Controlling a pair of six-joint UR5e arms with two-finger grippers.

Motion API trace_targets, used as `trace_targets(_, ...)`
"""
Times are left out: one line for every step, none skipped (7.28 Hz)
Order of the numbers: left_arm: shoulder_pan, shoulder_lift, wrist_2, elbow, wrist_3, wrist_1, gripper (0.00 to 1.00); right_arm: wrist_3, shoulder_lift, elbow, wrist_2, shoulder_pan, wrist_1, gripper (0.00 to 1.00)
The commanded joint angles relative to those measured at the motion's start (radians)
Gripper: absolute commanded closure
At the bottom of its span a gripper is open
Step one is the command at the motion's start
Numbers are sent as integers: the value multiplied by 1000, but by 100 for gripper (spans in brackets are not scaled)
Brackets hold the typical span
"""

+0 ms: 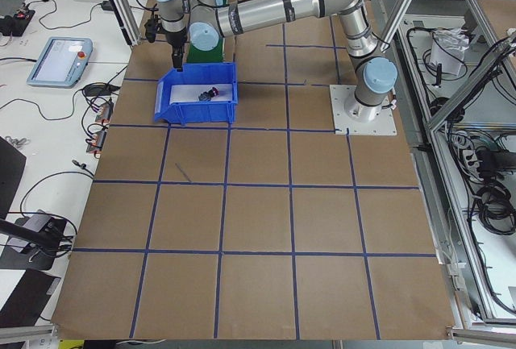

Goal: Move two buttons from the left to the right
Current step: 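Move the left gripper back over the red-capped button in the bin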

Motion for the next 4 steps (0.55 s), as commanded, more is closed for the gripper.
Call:
trace_targets(28, 28, 3, -2, 58, -45, 0, 47, -1, 11, 10, 0, -14, 0)
trace_targets(28, 51, 6, 16, 66, -145, 0, 94, -3, 11, 14, 0, -37, 0)
trace_targets(28, 65, 12, 24, 68, -144, 0, 85, -1, 9, 15, 0, -38, 0)
trace_targets(30, 71, 3, 18, 42, -133, 0, 82, -6, 1, 11, 0, -36, 0)
